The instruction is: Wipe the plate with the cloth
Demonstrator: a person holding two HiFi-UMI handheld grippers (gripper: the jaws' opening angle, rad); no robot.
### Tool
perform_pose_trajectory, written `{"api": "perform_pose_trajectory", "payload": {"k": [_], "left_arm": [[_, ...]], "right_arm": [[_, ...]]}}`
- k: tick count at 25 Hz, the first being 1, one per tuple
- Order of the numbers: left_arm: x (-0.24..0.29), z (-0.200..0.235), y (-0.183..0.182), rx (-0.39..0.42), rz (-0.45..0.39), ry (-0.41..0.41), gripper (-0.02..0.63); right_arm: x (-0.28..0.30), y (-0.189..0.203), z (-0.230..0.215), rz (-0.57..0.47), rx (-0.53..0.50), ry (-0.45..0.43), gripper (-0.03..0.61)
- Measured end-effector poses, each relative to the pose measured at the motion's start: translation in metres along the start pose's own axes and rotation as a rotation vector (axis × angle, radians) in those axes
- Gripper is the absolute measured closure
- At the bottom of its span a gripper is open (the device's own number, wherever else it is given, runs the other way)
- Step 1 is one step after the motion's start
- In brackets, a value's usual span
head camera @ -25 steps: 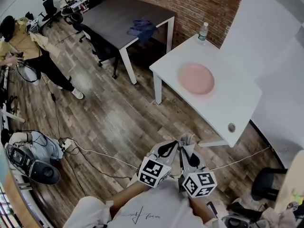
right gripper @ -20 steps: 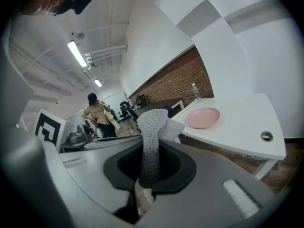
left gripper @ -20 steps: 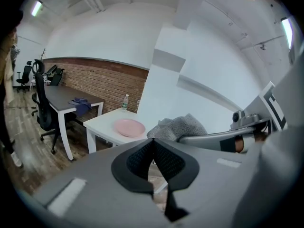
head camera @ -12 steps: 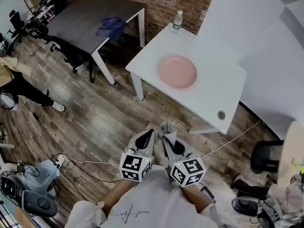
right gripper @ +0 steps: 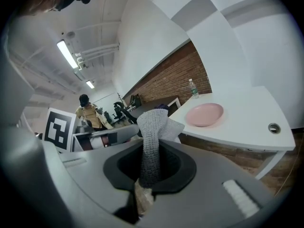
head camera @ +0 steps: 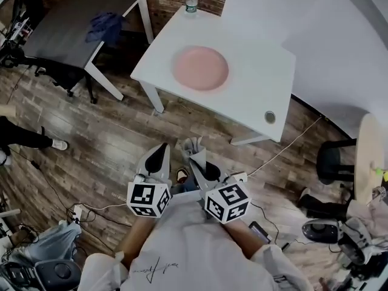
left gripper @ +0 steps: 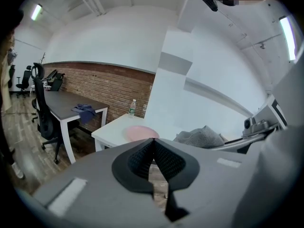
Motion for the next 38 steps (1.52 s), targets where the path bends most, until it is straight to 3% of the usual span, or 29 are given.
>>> {"api": "perform_pose_trajectory", "payload": {"k": [12, 38], "left_arm": [[0.032, -0.010, 0.009, 0.015, 0.077, 0.071, 0.603], [0.173, 0.070, -0.067, -0.011, 0.075, -0.014, 0.601]], "right_arm": [[0.017, -0.009, -0.034, -0.002, 0.044, 0.037, 0.540], [0.144, -0.133, -0.129, -0.034, 0.022, -0.047, 0.541]]}}
Point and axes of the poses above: the fingertips, and each gripper's own axes: x forward along the fingers, z to its left, y out of its underside, the point moved 8 cm from there along -x, backward along the fingers, and after that the axes turned 2 degrees about y, right-handed, at the moved point
